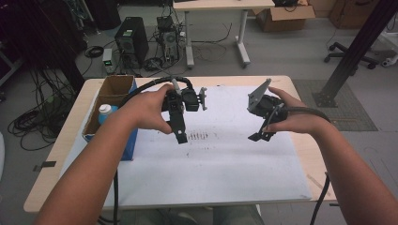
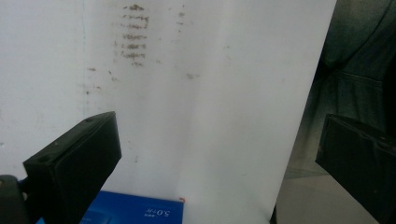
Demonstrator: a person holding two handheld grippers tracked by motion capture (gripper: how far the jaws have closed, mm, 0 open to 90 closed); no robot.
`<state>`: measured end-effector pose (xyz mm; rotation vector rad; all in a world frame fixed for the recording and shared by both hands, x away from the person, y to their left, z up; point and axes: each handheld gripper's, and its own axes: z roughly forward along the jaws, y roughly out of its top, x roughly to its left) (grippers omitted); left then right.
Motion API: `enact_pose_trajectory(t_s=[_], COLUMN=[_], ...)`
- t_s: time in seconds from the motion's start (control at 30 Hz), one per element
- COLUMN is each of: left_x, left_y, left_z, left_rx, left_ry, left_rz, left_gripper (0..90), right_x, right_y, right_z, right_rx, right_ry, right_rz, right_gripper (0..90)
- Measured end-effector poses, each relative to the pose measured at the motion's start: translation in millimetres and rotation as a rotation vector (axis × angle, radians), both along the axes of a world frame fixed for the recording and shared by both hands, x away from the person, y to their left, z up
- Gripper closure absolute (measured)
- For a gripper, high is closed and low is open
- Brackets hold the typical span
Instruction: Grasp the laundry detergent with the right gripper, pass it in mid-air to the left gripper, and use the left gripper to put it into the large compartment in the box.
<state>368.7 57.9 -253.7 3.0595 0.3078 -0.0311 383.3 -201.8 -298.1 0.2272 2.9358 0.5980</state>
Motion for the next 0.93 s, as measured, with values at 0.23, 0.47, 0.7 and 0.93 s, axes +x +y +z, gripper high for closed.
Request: enact_pose_trajectory(t_s=[0.23,0.47,0.7,0.93], left_x=[4.9,5.5,3.7,-1.0], left_y=[-1.7,-2.5,0.1,2.3], left_z=[2.6,3.8,5.1,8.0], left_rx=[0.004,0.009,0.011,0.013], left_ry=[-0.007,-0.008,-0.013,-0.025], left_rz=[0.002,-0.002,0.000,0.009], left_gripper=[0.3,0.2,0.2,0.3], right_x=[2.3,2.9,2.2,-1.0], right_y=[-0.4,1.3,5.2,8.3], right_z=[-0.5,0.6,-0.8,0.4], right_rx=[0.000,-0.002,-0.008,-0.005], right_ry=[0.003,0.003,0.003,-0.004], right_rz=[-0.001,0.004,0.011,0.010], right_gripper=[3.2,3.2,3.2,3.2])
